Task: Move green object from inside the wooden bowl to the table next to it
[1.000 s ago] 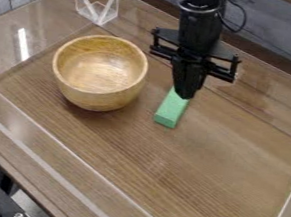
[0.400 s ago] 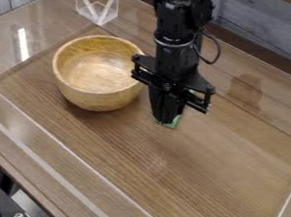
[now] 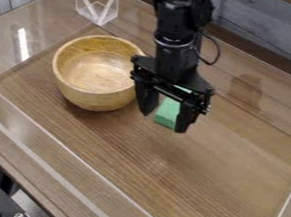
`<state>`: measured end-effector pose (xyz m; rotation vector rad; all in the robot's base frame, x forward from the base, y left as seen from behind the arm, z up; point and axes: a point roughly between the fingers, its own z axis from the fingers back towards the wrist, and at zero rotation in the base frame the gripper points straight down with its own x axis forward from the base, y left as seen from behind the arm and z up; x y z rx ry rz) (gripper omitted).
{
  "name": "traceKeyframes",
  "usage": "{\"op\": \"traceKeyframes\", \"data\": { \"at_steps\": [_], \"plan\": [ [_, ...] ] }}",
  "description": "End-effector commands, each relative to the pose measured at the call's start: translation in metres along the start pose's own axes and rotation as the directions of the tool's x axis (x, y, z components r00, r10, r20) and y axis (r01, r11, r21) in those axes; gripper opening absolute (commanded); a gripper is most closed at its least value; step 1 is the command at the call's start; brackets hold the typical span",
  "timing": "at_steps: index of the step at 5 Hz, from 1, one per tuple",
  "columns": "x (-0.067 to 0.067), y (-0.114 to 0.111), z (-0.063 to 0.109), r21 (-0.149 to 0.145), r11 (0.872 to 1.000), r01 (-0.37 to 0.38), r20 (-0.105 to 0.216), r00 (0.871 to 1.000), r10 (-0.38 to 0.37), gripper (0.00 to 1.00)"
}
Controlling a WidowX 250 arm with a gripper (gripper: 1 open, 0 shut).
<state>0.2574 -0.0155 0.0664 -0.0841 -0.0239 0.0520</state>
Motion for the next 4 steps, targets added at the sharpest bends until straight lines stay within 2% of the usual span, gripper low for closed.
{"op": "traceKeyframes", "data": {
  "at_steps": [1,2,4],
  "plan": [
    [0.016,-0.006,0.016,0.002,1.000,-0.014,0.079,0.997,0.014,1.00],
    [0.022,-0.008,0.013,0.007,0.999,-0.040,0.083,0.996,0.039,1.00],
    [0.027,0.000,0.023,0.008,0.999,0.044,0.081,0.996,-0.045,1.00]
  ]
}}
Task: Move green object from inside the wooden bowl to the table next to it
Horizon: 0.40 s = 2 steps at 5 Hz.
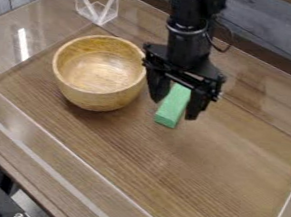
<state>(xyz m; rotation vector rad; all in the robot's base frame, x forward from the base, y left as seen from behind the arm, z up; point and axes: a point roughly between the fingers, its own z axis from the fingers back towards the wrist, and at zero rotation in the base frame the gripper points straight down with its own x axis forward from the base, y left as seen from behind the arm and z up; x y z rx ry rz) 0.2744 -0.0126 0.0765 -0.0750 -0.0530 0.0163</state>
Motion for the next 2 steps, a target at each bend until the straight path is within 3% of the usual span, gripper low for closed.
{"op": "traceKeyframes", "data": {
  "at_steps": [1,2],
  "plan": [
    [0.0074,0.0001,0.0165,0.005,0.999,-0.051,0.063,0.997,0.051,1.00],
    [0.0048,-0.0006,0.0215,0.008,0.995,-0.099,0.071,0.993,0.098,1.00]
  ]
}}
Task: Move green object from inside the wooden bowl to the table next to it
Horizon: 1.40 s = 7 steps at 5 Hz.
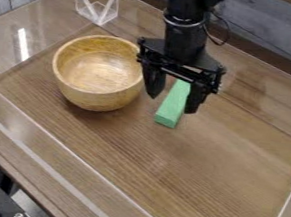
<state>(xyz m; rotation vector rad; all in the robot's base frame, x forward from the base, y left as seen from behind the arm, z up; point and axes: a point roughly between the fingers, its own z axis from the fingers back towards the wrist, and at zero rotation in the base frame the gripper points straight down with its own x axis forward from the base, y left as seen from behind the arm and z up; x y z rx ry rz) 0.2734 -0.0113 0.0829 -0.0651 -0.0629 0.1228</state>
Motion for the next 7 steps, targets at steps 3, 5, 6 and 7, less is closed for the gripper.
{"op": "traceKeyframes", "data": {
  "at_steps": [3,5,6,7],
  "plan": [
    [0.003,-0.008,0.044,-0.042,0.997,0.063,0.074,0.995,-0.060,1.00],
    [0.011,-0.003,0.052,-0.051,0.981,0.189,0.084,0.979,-0.185,1.00],
    [0.007,-0.003,0.047,-0.046,0.973,0.227,0.082,0.971,-0.223,1.00],
    [0.002,-0.003,0.040,-0.044,0.962,0.268,0.073,0.962,-0.264,1.00]
  ]
}}
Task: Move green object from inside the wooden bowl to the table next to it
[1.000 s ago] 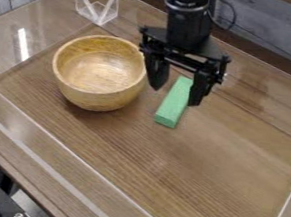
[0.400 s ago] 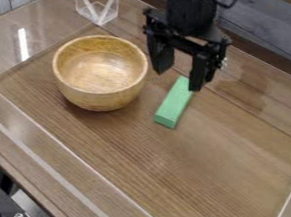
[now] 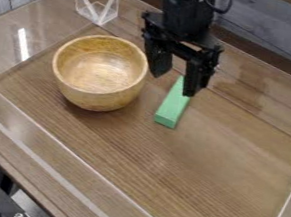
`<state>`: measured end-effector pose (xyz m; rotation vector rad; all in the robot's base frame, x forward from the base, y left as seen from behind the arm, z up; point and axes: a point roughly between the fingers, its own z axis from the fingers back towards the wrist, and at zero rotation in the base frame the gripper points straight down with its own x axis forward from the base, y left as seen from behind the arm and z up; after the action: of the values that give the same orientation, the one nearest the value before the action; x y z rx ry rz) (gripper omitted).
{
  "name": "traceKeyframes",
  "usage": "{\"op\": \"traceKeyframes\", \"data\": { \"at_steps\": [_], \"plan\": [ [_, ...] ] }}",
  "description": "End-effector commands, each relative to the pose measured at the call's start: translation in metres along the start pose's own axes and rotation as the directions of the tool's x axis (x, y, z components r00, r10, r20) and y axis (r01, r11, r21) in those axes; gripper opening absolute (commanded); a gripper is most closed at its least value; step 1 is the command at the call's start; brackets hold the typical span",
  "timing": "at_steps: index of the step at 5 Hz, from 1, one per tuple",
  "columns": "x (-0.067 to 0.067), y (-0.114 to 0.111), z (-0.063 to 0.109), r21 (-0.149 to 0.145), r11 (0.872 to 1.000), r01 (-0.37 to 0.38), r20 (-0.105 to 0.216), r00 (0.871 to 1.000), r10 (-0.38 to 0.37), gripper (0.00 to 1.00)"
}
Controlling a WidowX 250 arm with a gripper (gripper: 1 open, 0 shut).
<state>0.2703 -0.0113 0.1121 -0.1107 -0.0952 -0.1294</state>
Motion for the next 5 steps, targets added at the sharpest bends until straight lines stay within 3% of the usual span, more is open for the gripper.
{"op": "traceKeyframes", "data": {
  "at_steps": [1,3,5],
  "plan": [
    [0.004,-0.011,0.012,0.008,1.000,-0.009,0.046,0.999,0.008,1.00],
    [0.008,-0.019,0.015,0.025,0.995,-0.096,0.073,0.993,0.094,1.00],
    [0.020,-0.009,0.007,0.048,0.970,-0.240,0.095,0.968,0.234,1.00]
  ]
}}
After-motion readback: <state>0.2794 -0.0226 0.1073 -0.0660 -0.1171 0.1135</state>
